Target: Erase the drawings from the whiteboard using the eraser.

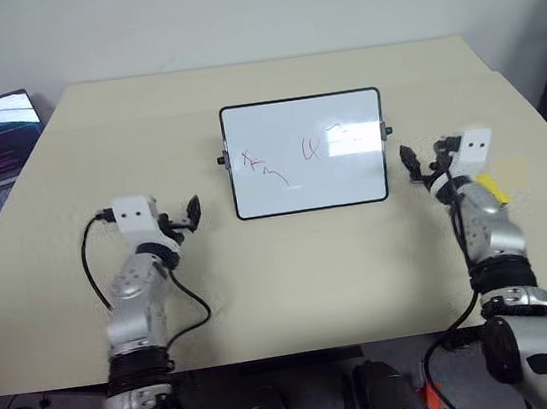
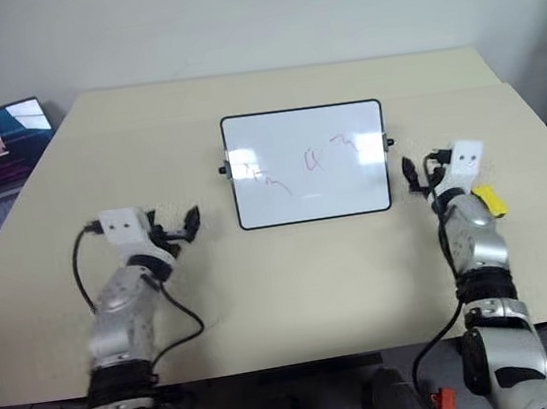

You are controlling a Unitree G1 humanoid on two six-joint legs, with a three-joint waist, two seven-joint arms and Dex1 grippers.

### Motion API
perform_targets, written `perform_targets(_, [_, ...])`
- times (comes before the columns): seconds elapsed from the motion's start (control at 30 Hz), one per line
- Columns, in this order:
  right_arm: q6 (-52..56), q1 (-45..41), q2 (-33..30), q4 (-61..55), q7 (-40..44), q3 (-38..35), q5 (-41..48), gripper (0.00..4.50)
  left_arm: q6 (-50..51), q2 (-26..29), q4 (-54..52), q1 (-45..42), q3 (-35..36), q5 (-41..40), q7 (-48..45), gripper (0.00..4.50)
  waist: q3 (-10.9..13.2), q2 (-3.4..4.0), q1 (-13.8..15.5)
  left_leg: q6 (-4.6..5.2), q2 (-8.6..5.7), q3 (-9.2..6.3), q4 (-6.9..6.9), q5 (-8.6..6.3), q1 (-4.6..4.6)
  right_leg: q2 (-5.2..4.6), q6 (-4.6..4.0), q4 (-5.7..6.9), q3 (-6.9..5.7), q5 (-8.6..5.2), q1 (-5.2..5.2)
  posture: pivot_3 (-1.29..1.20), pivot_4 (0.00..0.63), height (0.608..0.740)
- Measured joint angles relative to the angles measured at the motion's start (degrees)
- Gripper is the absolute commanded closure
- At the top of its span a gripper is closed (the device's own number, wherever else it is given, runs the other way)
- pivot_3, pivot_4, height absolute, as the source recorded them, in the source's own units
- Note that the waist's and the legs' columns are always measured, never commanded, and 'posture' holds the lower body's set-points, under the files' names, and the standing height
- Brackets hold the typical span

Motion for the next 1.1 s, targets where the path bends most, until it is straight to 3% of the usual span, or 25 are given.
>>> perform_targets(0.17, [4.63,-0.51,-4.97,-4.53,1.19,-2.76,3.14,0.02,6.47,6.7,-8.44,-0.38,-0.54,-5.47,-10.02,0.0,0.0,0.0,0.03,0.0,0.0,0.01,-0.01,0.0,0.02,0.0,0.08,0.01,0.0,-0.07,0.02,0.0,0.15,0.74])
perform_targets(0.3, [9.71,-0.42,-11.51,-5.45,2.28,-4.84,3.99,0.02,14.96,9.76,-12.53,-5.39,-4.16,-11.87,-19.44,0.0,0.03,-0.02,0.54,0.0,-0.01,-0.01,0.04,0.0,-0.06,-0.01,0.16,-0.05,-0.03,-0.12,0.03,0.0,0.15,0.74])
perform_targets(0.47, [16.93,3.8,-18.97,-6.33,6.14,-5.85,4.77,0.02,18.53,7.53,-15.89,-11.43,-13.1,-13.95,-26.09,0.0,0.03,-0.01,0.37,0.02,-0.01,0.02,0.0,-0.02,-0.02,0.0,0.09,-0.05,-0.01,-0.14,0.04,0.0,0.15,0.74])
perform_targets(0.67, [22.68,9.47,-24.86,-5.74,13.28,-7.77,6.87,0.02,17.39,4.15,-9.4,-15.53,-17.3,-11.4,-28.33,0.0,0.07,0.06,-0.61,0.05,-0.01,0.15,0.03,-0.03,0.04,0.0,0.23,-0.04,0.1,-0.22,0.04,0.0,0.15,0.74])
perform_targets(0.83, [23.24,9.75,-24.86,-5.12,17.41,-4.96,6.51,0.02,16.28,1.23,-6.8,-18.16,-19.48,-10.24,-30.49,0.0,0.08,0.06,-1.31,0.04,-0.01,0.16,0.06,-0.02,0.06,0.0,0.26,0.0,0.12,-0.24,0.04,0.0,0.15,0.74])
perform_targets(1.1, [24.68,9.37,-24.21,-2.46,18.72,-2.67,5.82,0.02,18.46,1.92,-7.16,-18.4,-22.78,-9.67,-35.8,0.0,0.08,0.05,-1.25,0.04,-0.01,0.14,0.06,-0.02,0.03,0.0,0.29,-0.02,0.12,-0.25,0.04,0.0,0.15,0.74])
